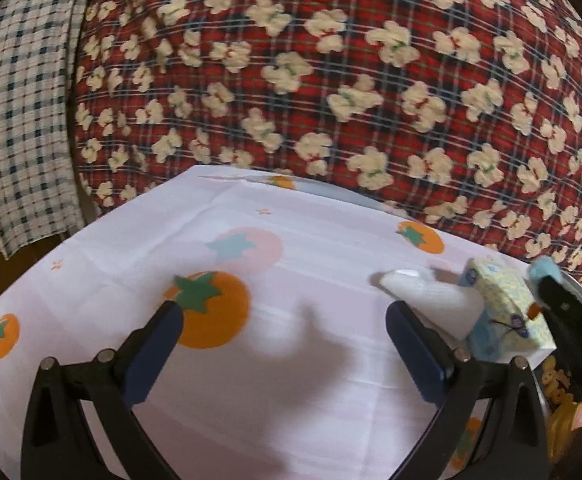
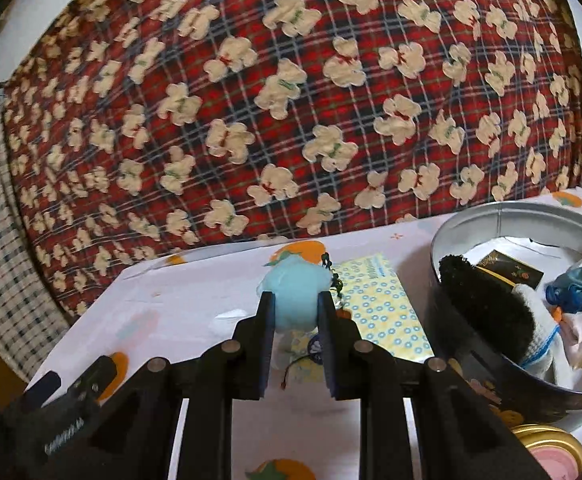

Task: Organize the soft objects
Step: 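Grasp the white mesh sponge with the left gripper while the right holds the ball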

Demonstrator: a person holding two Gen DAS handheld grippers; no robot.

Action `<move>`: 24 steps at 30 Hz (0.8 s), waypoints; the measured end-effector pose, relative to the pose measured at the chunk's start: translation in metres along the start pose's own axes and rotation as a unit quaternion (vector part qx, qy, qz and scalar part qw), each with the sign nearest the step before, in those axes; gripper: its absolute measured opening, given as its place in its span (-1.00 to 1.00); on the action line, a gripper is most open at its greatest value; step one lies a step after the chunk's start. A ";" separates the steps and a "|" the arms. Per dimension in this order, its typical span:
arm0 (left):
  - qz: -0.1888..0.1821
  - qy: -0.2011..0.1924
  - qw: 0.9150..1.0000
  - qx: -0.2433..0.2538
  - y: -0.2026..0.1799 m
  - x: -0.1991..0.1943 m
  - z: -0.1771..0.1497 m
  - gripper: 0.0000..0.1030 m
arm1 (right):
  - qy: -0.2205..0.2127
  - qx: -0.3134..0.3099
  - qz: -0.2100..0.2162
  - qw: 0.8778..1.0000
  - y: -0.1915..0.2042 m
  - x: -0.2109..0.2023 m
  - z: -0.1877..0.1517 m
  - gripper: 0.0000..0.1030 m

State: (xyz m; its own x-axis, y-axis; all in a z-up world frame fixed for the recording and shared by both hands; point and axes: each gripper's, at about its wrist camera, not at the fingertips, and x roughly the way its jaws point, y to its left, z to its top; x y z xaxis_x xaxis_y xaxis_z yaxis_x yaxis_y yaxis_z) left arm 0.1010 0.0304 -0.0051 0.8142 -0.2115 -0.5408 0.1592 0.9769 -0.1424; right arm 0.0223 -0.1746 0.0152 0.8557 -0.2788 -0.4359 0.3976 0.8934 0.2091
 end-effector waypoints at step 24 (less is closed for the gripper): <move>-0.078 0.134 0.987 -0.052 -0.119 0.085 0.015 0.26 | -0.021 0.071 -0.025 0.997 -0.032 -0.012 0.005 -0.55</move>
State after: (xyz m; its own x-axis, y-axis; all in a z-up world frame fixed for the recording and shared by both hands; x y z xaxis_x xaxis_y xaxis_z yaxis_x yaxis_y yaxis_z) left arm 0.1598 -0.1032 -0.0212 0.6059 -0.3727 -0.7028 0.2019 0.9266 -0.3172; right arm 0.0007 -0.2016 0.0182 0.8460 -0.3382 -0.4121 0.4796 0.8204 0.3113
